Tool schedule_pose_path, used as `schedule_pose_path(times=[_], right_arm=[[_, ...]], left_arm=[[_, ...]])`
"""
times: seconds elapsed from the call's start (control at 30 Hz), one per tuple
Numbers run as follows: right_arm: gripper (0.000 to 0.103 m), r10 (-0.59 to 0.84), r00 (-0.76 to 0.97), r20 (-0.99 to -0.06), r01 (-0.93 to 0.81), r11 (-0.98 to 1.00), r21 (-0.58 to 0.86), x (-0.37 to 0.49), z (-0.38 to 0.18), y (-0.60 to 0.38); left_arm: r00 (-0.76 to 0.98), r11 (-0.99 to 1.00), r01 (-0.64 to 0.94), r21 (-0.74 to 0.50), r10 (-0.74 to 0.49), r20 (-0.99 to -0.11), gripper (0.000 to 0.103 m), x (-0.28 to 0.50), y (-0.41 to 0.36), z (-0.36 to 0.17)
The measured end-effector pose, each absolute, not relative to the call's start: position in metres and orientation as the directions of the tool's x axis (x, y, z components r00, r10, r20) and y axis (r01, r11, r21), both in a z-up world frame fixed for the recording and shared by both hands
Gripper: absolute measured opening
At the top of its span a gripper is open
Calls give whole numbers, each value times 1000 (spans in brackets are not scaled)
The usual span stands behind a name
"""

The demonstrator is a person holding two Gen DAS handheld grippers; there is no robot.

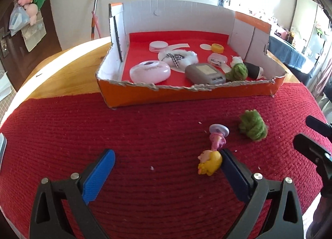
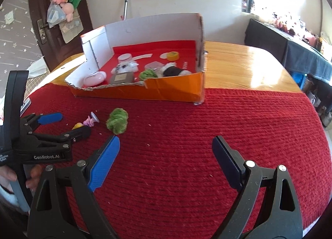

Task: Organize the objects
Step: 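Grasp the pink-and-yellow doll figurine with the left tool while the right tool grasps the green yarn ball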

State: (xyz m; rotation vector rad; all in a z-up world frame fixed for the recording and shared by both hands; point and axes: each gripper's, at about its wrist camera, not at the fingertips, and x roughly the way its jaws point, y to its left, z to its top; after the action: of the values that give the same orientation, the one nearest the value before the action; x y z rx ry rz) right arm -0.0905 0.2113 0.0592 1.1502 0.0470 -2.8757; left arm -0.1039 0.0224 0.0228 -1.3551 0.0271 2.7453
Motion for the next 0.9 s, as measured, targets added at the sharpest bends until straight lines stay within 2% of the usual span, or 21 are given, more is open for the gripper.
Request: schedule_pose_path(times=[0.27,0.37,0.57,0.63,0.77,0.83,0.87,0.9], right_arm=[[91,-37,-693,-720,141,-986,-86,-118,50,187],[87,-49,-677,-735,163,-983,-85,-123,46,184],[67,-80,-643,-761,224,-971,-88,-132,39,177],[65,-95,-634,-768,241,-967,-79,-134,38,175],[64,-97,-634,-767,271,-957,-104,-137,37,168],[62,-100,-635,-766,289,-951,-115,-138,36,164],[57,-102,-634,-767,298,-947,-121,-140,36,162],[54,-103,-633,-767,303,-945,-123,-141,35,161]], left_arm=[[-615,-974,-223,30,116,-780,96,-106,26,25],[-611,-966,-258,21,147,-778,90,-107,27,25],[-599,-946,-324,-28,228,-768,68,-107,32,28],[-599,-940,-340,-34,244,-763,58,-107,35,28],[-597,-928,-371,-43,273,-755,48,-106,41,28],[-596,-923,-381,-52,287,-750,38,-106,43,29],[-591,-920,-386,-62,299,-749,34,-106,42,29],[-586,-917,-391,-77,313,-748,26,-106,42,29]])
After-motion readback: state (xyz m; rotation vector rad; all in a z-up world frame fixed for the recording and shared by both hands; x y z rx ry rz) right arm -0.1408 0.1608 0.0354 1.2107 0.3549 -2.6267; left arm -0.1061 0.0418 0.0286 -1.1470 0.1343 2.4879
